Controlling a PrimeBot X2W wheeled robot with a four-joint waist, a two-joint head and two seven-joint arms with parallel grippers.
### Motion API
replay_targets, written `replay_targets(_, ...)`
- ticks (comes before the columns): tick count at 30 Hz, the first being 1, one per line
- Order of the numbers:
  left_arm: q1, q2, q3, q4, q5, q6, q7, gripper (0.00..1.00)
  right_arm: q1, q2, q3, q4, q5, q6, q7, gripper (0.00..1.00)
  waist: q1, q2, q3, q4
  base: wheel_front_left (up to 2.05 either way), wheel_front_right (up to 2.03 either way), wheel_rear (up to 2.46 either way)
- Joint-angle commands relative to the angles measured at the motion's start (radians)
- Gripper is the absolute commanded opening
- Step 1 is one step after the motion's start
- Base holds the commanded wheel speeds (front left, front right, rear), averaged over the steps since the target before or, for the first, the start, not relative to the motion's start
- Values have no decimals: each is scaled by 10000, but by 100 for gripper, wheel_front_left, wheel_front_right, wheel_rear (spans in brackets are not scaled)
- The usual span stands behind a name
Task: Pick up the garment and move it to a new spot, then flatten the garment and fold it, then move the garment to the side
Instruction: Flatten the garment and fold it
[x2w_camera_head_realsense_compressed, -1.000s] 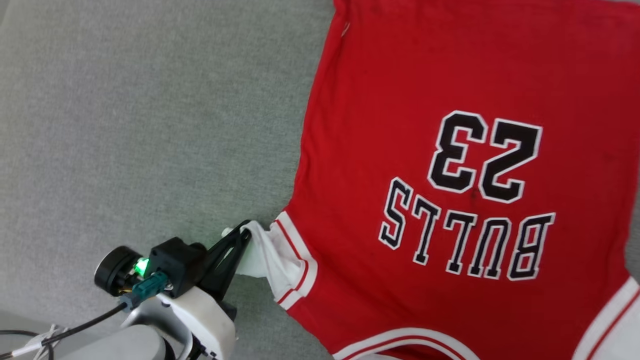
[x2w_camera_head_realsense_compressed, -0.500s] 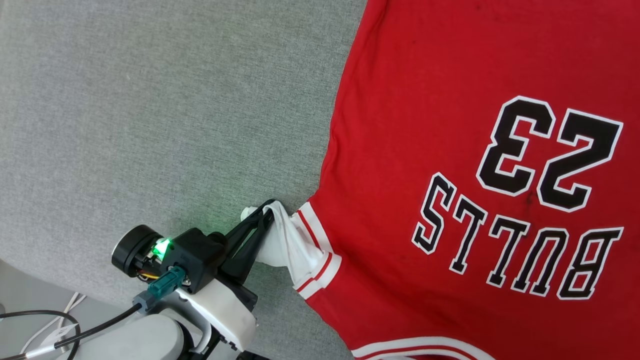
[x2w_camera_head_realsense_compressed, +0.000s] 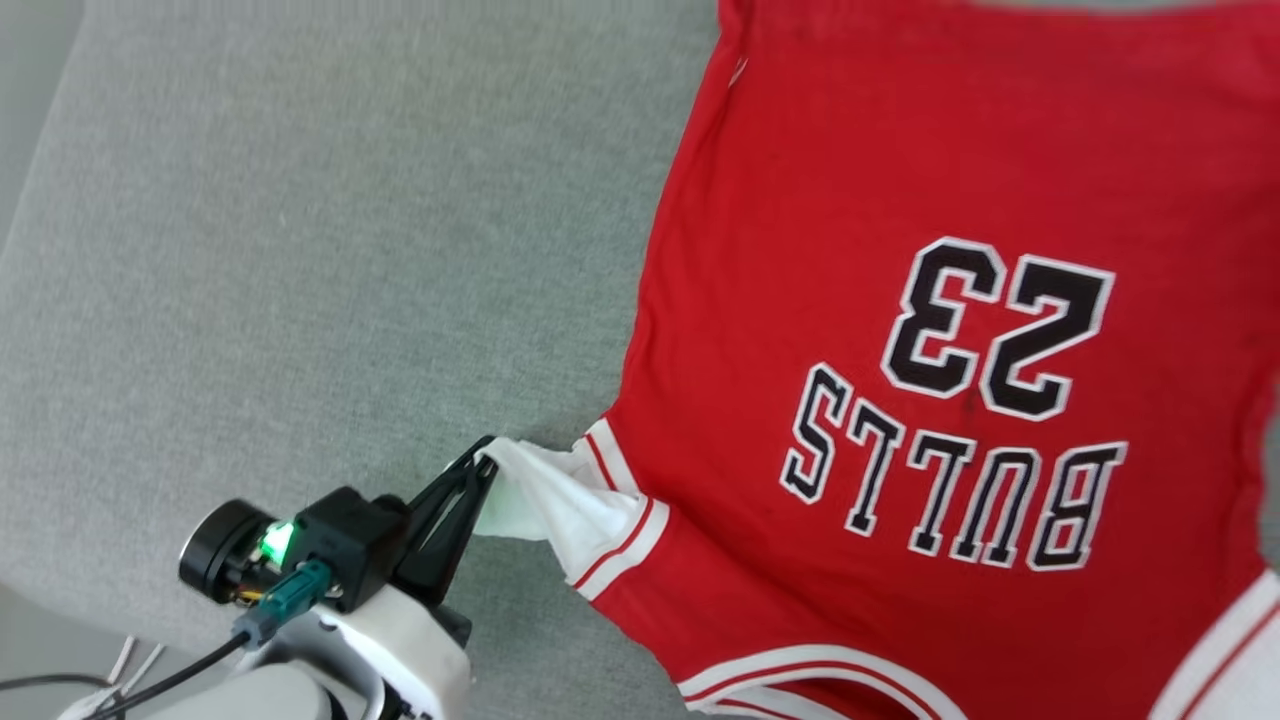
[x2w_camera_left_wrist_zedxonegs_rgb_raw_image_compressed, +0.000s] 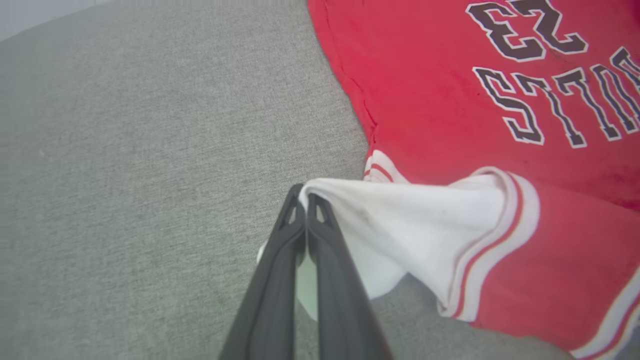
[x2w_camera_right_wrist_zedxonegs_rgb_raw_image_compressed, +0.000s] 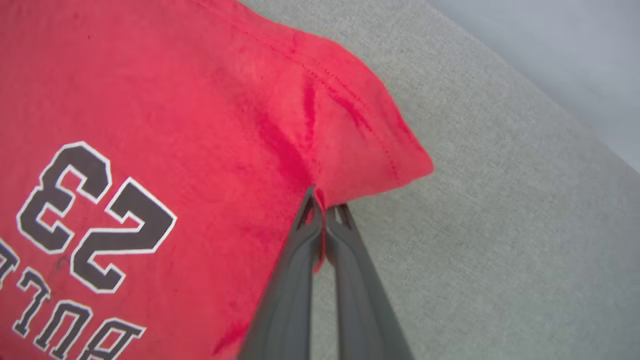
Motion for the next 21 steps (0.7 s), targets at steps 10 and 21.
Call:
replay_targets(10, 969, 519, 14, -197, -537, 416, -98, 0, 3966, -2165, -244, -2535, 1642, -7, -1358, 0, 0, 0, -1933, -1294, 0, 0, 0)
replay_targets(21, 1608, 805, 8, -241, -890, 572, -206, 0, 11295, -2063, -2339, -2524, 1917, -7, -2864, 0, 0, 0, -2555, -1923, 0, 0, 0)
